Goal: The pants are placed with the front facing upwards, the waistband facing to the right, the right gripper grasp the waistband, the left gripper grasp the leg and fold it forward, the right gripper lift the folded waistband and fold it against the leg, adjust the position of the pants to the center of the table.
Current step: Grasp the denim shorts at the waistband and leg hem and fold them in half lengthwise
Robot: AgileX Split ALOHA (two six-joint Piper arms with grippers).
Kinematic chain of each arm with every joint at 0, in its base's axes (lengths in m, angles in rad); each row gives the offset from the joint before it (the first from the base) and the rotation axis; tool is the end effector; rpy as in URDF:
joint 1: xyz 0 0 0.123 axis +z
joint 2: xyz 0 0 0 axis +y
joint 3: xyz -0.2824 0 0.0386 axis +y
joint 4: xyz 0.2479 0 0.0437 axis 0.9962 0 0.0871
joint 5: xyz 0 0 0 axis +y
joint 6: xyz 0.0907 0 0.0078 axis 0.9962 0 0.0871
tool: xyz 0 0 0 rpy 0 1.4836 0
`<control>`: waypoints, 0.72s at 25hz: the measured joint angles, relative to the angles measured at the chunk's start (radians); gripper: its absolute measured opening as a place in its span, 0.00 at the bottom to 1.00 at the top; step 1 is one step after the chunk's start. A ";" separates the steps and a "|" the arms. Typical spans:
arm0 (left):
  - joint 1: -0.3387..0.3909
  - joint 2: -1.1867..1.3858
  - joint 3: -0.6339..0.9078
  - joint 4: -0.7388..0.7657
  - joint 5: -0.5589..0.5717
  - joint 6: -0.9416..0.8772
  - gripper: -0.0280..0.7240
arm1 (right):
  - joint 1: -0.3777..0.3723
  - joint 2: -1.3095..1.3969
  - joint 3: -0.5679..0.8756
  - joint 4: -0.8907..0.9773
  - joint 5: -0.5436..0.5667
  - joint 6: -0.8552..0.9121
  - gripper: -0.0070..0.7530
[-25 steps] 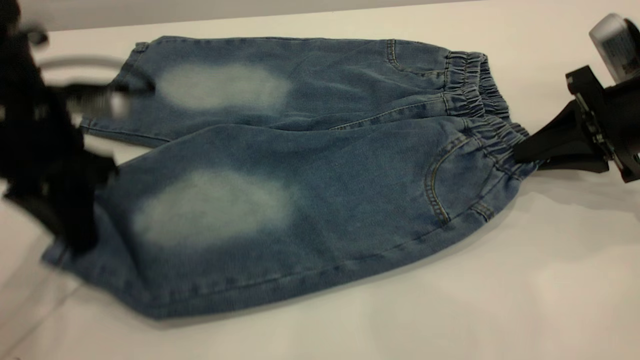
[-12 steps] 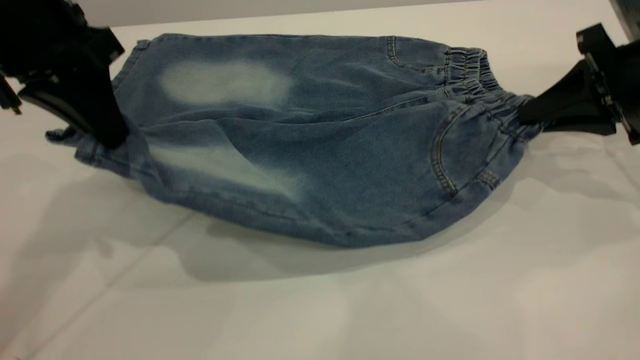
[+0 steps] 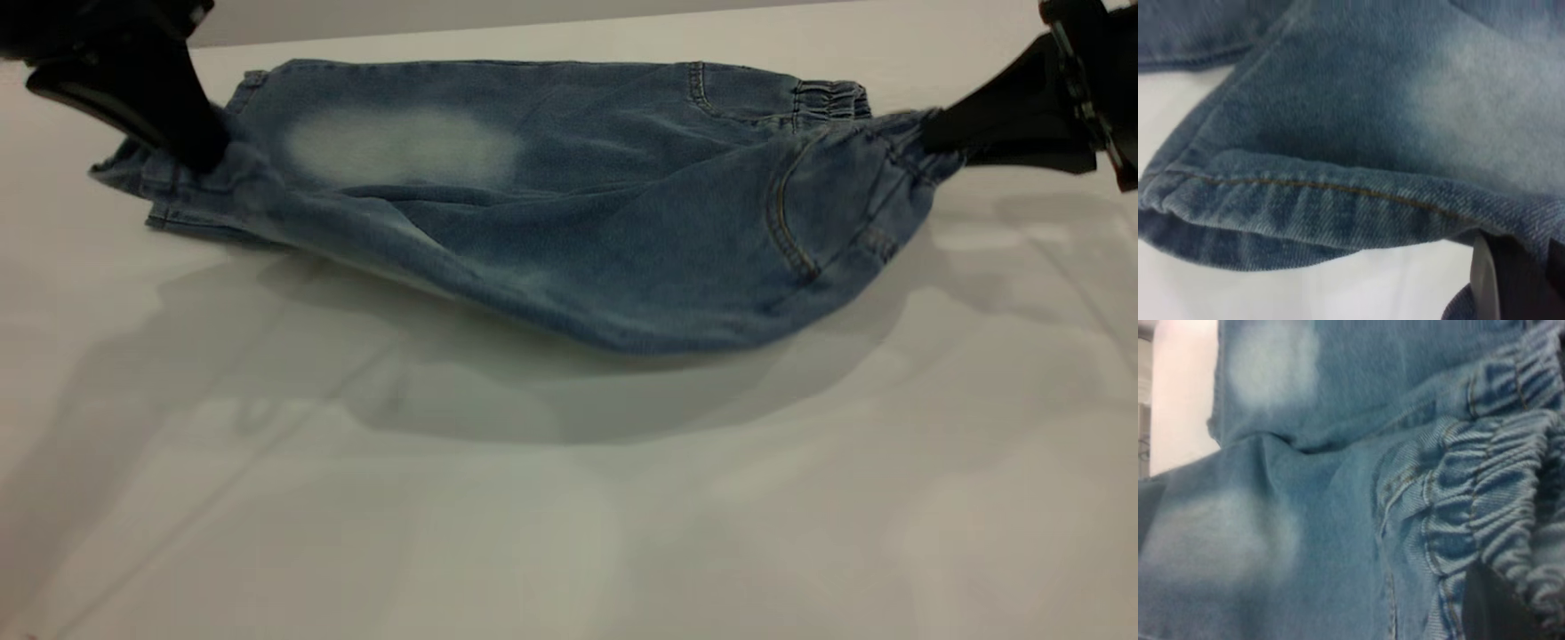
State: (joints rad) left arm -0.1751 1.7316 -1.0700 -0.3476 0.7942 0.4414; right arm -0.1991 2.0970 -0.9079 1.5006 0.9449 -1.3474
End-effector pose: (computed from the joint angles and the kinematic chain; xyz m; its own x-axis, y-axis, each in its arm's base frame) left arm 0.3172 -0.0786 0.1918 -0.8974 0.3474 -0.2719 0.4036 0.8955 -0.1878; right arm 0.3356 0.0074 0.0842 -0.9260 0.2491 -0.2835 -0.0761 0.6125 0.7868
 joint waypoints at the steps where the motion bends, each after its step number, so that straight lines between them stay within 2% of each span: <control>1: 0.000 0.000 0.000 0.000 -0.011 0.000 0.09 | 0.000 0.000 -0.008 0.000 0.006 0.005 0.05; 18: 0.000 0.000 0.000 -0.067 -0.254 0.000 0.09 | 0.000 0.000 -0.138 0.051 0.031 0.041 0.05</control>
State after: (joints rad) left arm -0.1751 1.7316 -1.0700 -0.4143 0.5400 0.4414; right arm -0.1991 2.0970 -1.0461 1.5519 0.9757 -1.3062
